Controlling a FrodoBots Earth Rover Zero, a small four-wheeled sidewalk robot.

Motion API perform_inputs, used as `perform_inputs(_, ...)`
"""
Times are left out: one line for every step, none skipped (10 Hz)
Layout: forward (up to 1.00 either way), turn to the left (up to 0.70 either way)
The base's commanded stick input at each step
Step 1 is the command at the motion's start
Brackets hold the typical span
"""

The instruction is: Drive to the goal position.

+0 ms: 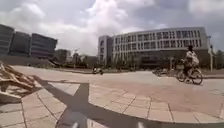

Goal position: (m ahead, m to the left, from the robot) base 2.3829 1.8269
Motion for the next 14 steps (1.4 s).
perform_inputs(0.60, 0.00)
perform_inputs(0.60, 0.00)
perform_inputs(0.60, 0.00)
perform_inputs(0.60, 0.00)
perform_inputs(0.60, 0.00)
perform_inputs(0.60, -0.05)
perform_inputs(0.60, -0.11)
perform_inputs(0.60, -0.15)
perform_inputs(0.60, -0.15)
perform_inputs(0.60, -0.15)
perform_inputs(0.60, -0.15)
perform_inputs(0.60, -0.15)
perform_inputs(0.60, -0.15)
perform_inputs(0.60, -0.15)
